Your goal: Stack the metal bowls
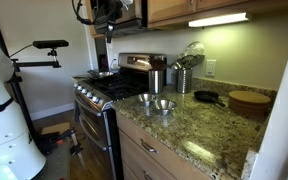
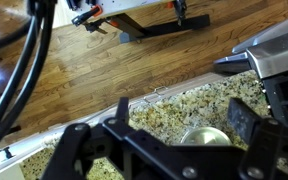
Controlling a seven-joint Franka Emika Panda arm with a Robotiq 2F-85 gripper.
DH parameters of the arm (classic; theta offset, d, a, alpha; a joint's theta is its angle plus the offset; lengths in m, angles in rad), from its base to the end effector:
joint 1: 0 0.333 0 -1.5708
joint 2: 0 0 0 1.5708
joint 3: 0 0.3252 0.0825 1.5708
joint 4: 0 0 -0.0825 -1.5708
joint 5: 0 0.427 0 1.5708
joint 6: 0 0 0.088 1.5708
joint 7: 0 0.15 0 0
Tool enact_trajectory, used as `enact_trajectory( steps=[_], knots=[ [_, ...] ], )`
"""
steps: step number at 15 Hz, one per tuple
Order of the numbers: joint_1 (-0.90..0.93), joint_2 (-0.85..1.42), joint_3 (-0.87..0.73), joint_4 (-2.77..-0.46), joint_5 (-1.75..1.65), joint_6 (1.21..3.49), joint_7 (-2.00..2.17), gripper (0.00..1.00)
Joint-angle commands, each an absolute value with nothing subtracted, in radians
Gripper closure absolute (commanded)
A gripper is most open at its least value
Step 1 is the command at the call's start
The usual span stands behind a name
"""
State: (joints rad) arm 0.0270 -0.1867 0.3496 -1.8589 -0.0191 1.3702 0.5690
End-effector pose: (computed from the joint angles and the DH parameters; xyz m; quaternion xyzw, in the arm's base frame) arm 0.4583 0.1885 0.5317 0.9816 -0.1029 -0.1204 0.1071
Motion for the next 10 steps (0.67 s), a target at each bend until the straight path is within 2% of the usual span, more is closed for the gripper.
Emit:
enact_trajectory(
  steps=[1,10],
  knots=[
    [0.072,-0.171,0.309,-1.853,-0.028,1.379,0.585,0.0],
    [0.073,-0.075,0.251,-1.867,-0.112,1.484,0.709,0.0]
  ],
)
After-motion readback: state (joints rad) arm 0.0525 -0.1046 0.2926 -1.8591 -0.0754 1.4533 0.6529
